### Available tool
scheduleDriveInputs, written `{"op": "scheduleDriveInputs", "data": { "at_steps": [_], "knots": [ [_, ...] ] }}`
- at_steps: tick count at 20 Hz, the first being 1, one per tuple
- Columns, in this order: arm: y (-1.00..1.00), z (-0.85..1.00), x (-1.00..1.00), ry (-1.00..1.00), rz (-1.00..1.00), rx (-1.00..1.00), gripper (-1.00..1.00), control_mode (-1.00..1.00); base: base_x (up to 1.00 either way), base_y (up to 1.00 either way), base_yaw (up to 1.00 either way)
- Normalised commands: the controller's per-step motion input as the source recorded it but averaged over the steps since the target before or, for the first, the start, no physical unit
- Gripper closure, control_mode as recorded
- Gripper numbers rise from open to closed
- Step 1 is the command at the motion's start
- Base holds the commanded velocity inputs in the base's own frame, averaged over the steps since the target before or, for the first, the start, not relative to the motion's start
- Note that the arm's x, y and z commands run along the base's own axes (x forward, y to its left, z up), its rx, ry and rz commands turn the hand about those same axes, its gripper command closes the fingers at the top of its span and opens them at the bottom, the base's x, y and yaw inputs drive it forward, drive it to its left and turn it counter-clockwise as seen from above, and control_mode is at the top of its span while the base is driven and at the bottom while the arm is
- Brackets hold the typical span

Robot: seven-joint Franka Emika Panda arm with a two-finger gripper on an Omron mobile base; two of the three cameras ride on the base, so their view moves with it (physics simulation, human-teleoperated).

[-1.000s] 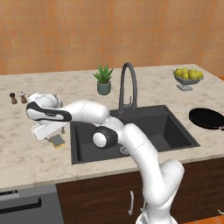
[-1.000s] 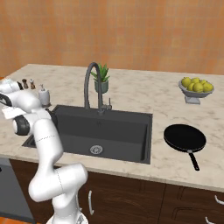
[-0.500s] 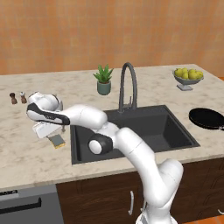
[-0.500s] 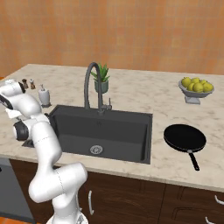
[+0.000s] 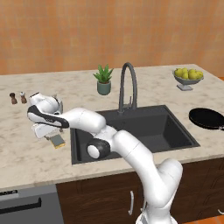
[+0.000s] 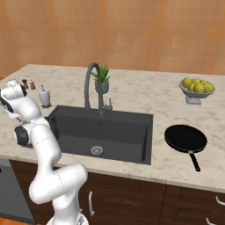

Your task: Pick the pan and sponge and place them into the sink. Then turn on the water.

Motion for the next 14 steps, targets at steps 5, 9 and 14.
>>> {"op": "scheduleDriveInputs", "data": {
  "at_steps": [5, 9, 14],
  "knots": [
    [-0.25, -0.23, -0.15, -0.12, 0.02, 0.17, -1.0, -1.0, 0.0, 0.0, 0.0],
    [-0.28, -0.33, -0.39, -0.08, 0.01, 0.12, -1.0, -1.0, 0.0, 0.0, 0.0],
    [-0.38, -0.36, -0.41, -0.05, 0.0, 0.11, -1.0, -1.0, 0.0, 0.0, 0.0]
  ]
}}
